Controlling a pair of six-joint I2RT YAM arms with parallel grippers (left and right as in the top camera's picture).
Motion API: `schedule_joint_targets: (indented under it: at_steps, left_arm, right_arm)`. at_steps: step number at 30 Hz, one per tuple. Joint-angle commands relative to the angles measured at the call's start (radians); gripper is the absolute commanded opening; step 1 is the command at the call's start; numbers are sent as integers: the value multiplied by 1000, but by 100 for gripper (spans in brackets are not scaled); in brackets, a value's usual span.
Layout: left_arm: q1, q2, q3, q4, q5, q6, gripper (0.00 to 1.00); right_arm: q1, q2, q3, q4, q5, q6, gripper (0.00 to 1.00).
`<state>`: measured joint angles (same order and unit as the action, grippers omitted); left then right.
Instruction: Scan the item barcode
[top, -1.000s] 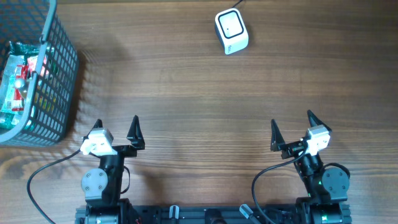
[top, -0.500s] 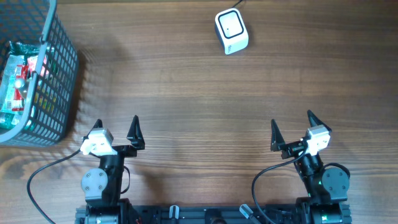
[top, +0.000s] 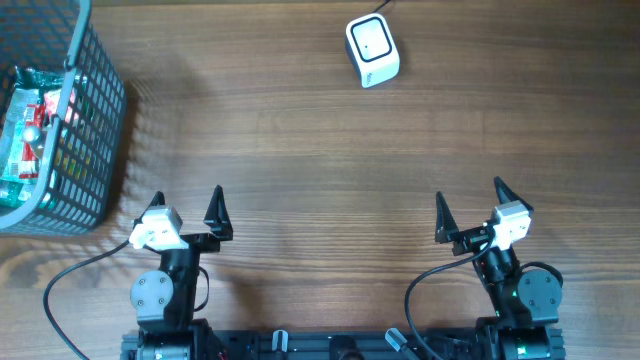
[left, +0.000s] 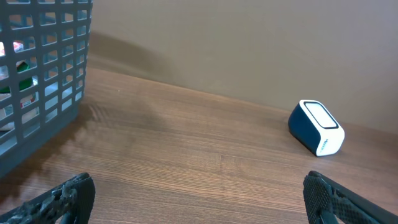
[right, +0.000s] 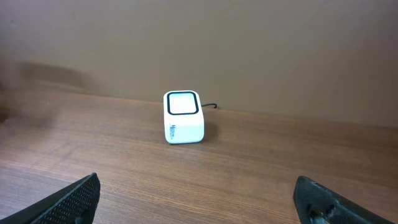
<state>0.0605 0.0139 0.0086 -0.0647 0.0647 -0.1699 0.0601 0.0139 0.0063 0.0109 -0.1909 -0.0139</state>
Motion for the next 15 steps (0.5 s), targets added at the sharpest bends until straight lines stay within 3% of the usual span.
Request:
schedule_joint_targets:
  at_steps: [1, 10, 15]
  left_arm:
    - [-3, 0, -3, 3, -22, 6, 100]
    - [-3, 2, 80, -2, -29, -48, 100]
    - [-3, 130, 428, -275, -18, -76, 100]
  right_arm:
    - [2, 0, -1, 3, -10, -12, 100]
    - [2, 0, -1, 3, -10, -12, 100]
    - [2, 0, -1, 3, -10, -12, 99]
